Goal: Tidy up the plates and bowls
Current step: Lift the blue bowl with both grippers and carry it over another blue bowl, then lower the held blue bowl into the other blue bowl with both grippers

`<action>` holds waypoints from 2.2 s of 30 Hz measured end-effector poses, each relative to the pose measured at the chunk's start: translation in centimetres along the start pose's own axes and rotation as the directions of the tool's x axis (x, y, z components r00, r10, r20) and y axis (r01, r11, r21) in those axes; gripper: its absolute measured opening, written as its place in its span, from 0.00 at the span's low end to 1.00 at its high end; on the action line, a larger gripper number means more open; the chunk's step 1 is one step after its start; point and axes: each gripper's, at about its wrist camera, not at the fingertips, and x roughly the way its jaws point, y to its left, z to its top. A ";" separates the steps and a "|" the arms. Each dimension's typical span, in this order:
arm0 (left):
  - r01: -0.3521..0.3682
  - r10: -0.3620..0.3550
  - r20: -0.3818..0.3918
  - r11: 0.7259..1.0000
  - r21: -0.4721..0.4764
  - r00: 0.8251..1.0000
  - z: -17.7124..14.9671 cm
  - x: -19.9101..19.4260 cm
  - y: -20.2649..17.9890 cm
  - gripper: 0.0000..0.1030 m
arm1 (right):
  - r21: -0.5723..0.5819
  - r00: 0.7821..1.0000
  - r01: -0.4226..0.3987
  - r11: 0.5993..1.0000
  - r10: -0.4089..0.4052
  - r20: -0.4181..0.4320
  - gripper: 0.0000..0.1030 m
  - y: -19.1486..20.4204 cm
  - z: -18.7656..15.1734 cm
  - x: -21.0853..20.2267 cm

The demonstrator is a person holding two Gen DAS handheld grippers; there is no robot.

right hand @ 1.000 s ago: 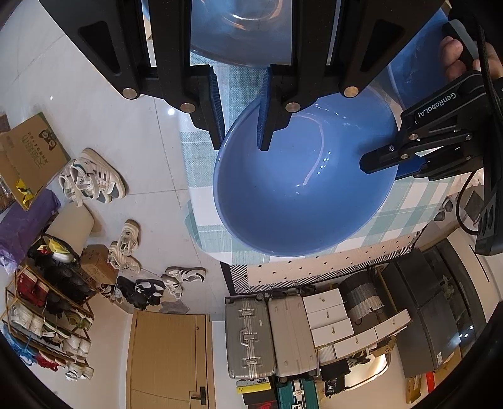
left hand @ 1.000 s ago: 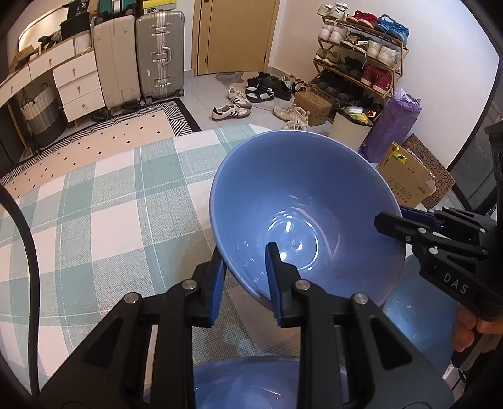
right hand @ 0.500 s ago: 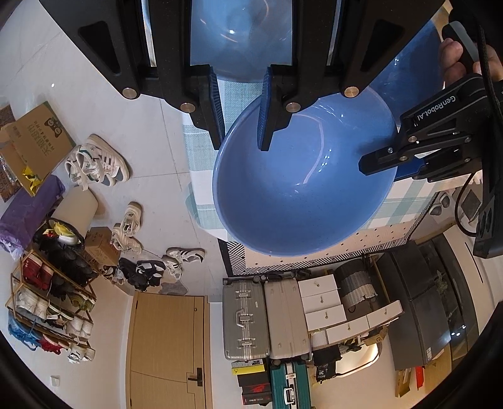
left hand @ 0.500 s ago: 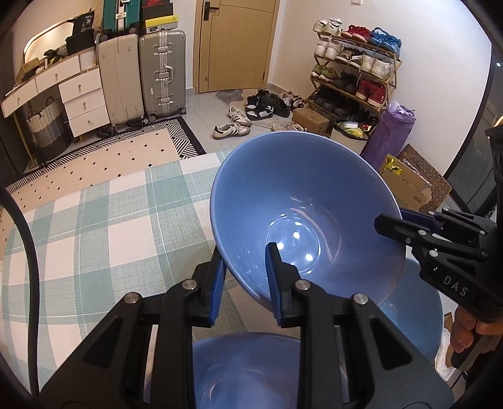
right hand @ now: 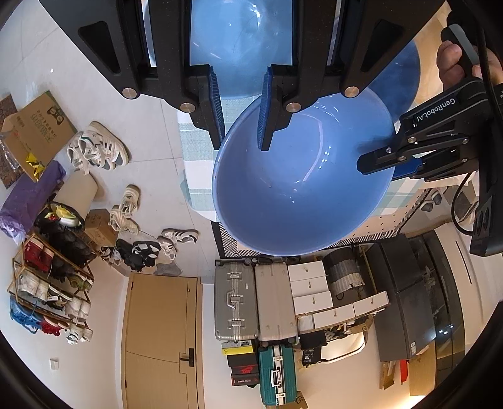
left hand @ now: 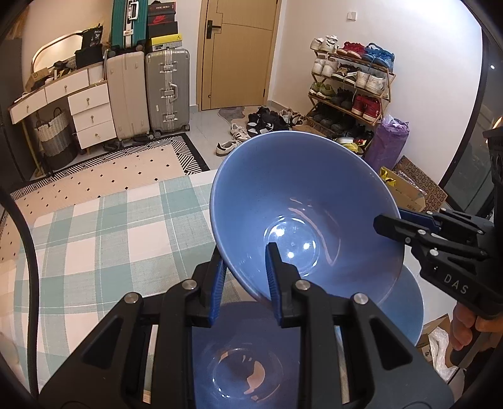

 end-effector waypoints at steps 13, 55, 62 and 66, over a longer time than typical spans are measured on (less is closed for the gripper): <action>-0.020 0.020 0.046 1.000 -0.011 0.999 -2.2 -7.3 -0.4 0.21 | -0.033 0.998 -0.035 0.999 0.037 0.048 0.21 3.3 -1.3 -4.2; -0.092 0.097 0.079 0.994 -0.056 0.992 -12.2 -17.1 0.4 0.21 | -0.099 0.988 -0.145 0.984 0.150 0.044 0.23 10.4 -8.6 -7.9; -0.099 0.103 0.069 0.994 -0.048 0.992 -13.6 -16.5 0.4 0.21 | -0.097 0.988 -0.147 0.984 0.150 0.023 0.23 10.4 -9.6 -7.1; -0.104 0.106 0.054 0.993 -0.048 0.993 -14.5 -15.8 0.4 0.21 | -0.102 0.989 -0.142 0.985 0.145 0.016 0.23 10.8 -10.0 -6.8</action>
